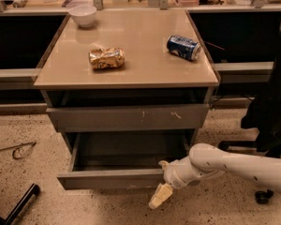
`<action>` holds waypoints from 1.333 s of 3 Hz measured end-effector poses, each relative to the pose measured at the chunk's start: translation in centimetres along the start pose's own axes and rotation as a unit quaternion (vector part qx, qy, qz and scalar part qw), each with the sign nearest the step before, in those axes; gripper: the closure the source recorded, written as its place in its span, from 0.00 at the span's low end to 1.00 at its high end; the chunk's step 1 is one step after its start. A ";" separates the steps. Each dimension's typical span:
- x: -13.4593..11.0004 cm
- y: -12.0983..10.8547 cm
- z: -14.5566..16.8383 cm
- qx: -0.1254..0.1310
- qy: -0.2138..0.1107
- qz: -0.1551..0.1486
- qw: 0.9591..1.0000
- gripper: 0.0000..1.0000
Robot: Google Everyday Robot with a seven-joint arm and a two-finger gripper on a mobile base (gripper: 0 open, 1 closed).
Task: Open middle drawer
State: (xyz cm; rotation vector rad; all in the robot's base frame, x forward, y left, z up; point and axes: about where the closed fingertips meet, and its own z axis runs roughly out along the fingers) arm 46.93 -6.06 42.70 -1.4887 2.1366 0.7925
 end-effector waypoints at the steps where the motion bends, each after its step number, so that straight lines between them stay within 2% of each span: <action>1: 1.1 2.5 -0.2 -0.008 0.017 0.010 1.000 0.00; 2: 2.3 5.9 -0.6 -0.012 0.036 0.022 0.999 0.00; 3: 3.6 10.8 -0.6 -0.022 0.062 0.026 0.997 0.00; 4: 3.7 10.9 -0.6 -0.023 0.063 0.026 0.997 0.00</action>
Offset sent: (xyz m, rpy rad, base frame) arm -0.1161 -0.0096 0.0051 -0.1030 0.1096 -0.0041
